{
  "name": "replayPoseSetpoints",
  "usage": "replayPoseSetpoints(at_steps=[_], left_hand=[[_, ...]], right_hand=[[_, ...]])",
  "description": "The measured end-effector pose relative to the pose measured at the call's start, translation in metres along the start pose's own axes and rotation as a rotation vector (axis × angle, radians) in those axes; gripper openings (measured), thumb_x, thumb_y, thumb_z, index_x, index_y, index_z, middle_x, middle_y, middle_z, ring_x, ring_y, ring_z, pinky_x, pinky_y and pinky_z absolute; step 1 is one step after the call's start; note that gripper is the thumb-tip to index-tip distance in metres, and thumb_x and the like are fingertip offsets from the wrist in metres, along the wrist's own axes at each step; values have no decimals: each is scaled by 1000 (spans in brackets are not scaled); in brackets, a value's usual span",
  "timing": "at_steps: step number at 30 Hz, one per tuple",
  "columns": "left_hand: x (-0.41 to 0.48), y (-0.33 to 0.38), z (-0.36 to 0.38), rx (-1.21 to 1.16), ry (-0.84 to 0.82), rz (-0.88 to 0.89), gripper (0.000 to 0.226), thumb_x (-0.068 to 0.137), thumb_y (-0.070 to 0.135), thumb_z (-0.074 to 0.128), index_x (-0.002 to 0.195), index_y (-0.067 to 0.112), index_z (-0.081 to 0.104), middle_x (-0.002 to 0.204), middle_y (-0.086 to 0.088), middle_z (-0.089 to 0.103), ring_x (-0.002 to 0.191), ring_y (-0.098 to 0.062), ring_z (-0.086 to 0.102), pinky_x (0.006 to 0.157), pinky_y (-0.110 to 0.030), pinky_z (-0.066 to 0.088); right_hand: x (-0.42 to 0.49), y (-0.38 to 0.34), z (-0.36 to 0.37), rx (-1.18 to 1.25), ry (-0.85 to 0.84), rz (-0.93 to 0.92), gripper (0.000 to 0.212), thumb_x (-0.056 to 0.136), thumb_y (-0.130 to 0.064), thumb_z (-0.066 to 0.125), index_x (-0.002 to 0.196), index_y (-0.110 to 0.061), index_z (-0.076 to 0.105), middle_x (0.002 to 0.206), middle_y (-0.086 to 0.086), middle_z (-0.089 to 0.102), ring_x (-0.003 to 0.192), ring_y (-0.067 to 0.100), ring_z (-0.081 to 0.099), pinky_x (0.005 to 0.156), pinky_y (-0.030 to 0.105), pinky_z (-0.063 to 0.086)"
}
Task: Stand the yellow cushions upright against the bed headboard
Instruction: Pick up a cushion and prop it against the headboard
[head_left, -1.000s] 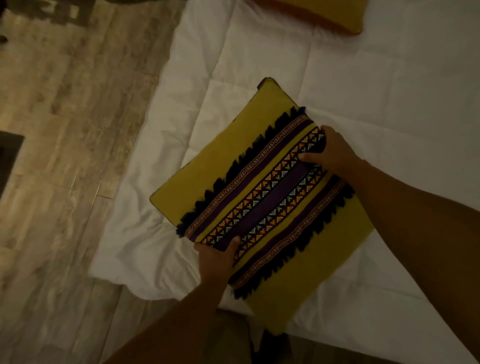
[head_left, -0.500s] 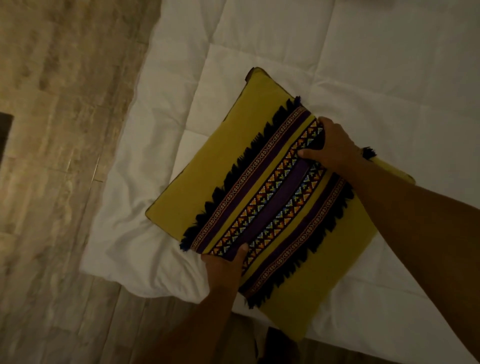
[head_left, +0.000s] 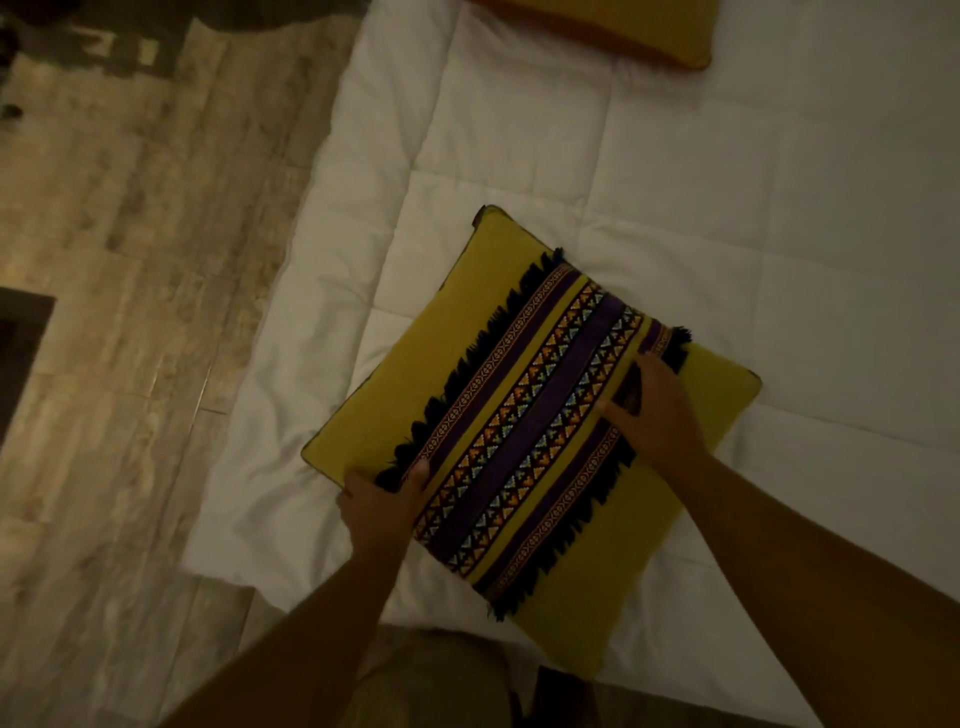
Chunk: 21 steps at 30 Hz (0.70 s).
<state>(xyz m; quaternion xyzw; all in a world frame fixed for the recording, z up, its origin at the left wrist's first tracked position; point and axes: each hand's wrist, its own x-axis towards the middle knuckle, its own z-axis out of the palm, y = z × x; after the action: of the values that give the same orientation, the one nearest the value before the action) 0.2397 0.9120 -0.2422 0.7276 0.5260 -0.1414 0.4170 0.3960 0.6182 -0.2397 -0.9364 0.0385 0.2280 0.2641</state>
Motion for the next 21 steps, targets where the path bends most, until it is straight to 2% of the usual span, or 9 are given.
replayPoseSetpoints(at_steps=[2, 6, 9, 13, 16, 19, 21], left_hand=[[17, 19, -14, 123, -3, 66, 106, 69, 61, 77, 144, 2, 29, 141, -22, 42, 129, -41, 44, 100, -59, 45], [54, 62, -27, 293, -64, 274, 111, 67, 61, 77, 146, 2, 25, 141, -23, 45, 130, -41, 45, 103, -57, 42], [75, 89, -25, 394, -172, 390, 122, 71, 61, 74, 155, 3, 7, 157, -23, 27, 144, -38, 29, 115, -53, 33], [105, 119, -11, 520, -302, 476, 117, 74, 59, 74, 156, 6, 8, 161, -18, 21, 147, -34, 26, 116, -49, 31], [126, 136, 4, 535, -408, 424, 114, 73, 55, 76, 155, 9, 12, 157, -17, 31, 138, -36, 41, 104, -46, 44], [144, 140, 15, 516, -558, 378, 107, 71, 54, 78, 152, 15, 19, 147, -16, 46, 119, -34, 58, 91, -46, 54], [152, 141, 18, 487, -617, 320, 107, 68, 54, 79, 151, 19, 21, 142, -15, 50, 107, -30, 62, 80, -42, 57]], right_hand=[[-20, 13, 3, -21, -6, 44, 89, 85, -49, 70, 155, -12, 28, 162, 11, 27, 149, 31, 24, 120, 50, 25], [-46, 26, 14, 38, 66, 188, 95, 85, -48, 71, 157, -11, 22, 164, 12, 20, 151, 31, 18, 120, 52, 23], [-63, 31, 25, 140, 143, 359, 100, 84, -47, 72, 157, -6, 17, 164, 15, 19, 150, 33, 20, 120, 51, 25], [-79, 33, 43, 363, 230, 555, 102, 84, -46, 73, 157, -6, 14, 162, 17, 20, 148, 36, 24, 119, 51, 28], [-82, 37, 54, 467, 253, 610, 101, 84, -48, 72, 158, -14, 13, 162, 13, 20, 147, 33, 26, 117, 51, 30], [-78, 48, 59, 532, 258, 595, 101, 83, -49, 73, 159, -17, 14, 162, 9, 21, 148, 29, 26, 118, 49, 31], [-74, 58, 63, 571, 253, 611, 105, 79, -53, 75, 159, -20, 15, 162, 7, 22, 148, 28, 27, 117, 50, 32]])
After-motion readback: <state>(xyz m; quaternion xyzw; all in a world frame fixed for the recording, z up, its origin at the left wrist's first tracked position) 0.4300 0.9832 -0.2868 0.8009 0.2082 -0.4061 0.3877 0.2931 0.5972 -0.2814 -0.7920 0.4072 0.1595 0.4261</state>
